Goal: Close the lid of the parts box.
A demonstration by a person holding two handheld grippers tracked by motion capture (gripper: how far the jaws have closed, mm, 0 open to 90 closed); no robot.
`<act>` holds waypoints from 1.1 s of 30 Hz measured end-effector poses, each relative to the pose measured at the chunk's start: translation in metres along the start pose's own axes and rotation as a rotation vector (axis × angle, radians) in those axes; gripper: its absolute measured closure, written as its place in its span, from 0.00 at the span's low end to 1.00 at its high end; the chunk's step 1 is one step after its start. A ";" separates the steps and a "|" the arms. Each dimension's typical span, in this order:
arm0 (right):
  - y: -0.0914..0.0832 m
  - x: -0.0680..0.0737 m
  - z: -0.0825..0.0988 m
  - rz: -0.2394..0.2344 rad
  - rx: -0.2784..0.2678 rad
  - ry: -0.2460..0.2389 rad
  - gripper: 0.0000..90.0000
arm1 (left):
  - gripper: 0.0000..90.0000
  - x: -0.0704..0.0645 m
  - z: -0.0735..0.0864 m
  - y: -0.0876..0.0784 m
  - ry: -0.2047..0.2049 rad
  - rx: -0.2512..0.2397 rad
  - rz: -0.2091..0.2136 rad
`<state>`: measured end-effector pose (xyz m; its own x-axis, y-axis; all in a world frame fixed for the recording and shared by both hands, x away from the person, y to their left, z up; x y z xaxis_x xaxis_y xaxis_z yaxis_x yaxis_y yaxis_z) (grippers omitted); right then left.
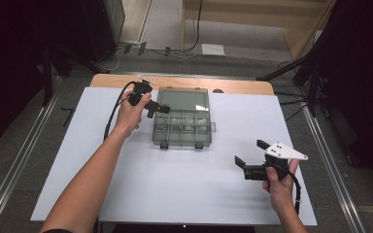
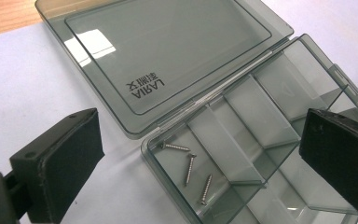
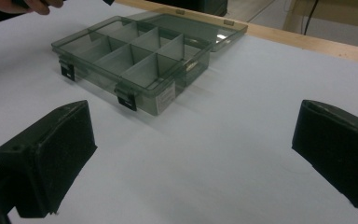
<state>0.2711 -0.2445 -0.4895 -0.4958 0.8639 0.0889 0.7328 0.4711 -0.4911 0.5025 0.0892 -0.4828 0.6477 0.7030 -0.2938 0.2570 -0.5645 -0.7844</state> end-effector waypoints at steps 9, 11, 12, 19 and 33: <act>0.026 0.004 -0.019 -0.031 0.011 -0.007 0.01 | 0.00 0.005 0.001 0.004 -0.023 -0.009 0.022; 0.032 0.004 -0.023 -0.037 0.014 0.003 0.04 | 0.00 0.006 0.001 0.005 -0.027 -0.010 0.026; 0.034 0.003 -0.025 -0.029 0.018 0.001 0.06 | 0.00 0.007 0.001 0.006 -0.028 -0.006 0.027; 0.055 0.001 -0.036 0.005 0.032 0.029 0.16 | 0.00 0.008 0.000 0.011 -0.044 -0.008 0.028; 0.089 -0.011 -0.061 -0.002 0.055 0.060 0.29 | 0.07 0.019 0.000 0.015 -0.109 -0.024 0.027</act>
<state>0.3699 -0.2013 -0.4814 -0.4675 0.8727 0.1408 0.7042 0.4639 -0.5374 0.5186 0.0937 -0.4998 0.5730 0.7296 -0.3733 0.2585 -0.5930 -0.7626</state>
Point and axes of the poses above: each handheld gripper's, and its own axes: y roughly forward along the jaws, z roughly out of its underside, x roughly to its left, the point moved 5 cm from there along y, roughly forward along the jaws, and after that the axes turned 3 degrees about x, right-handed, at the moved point
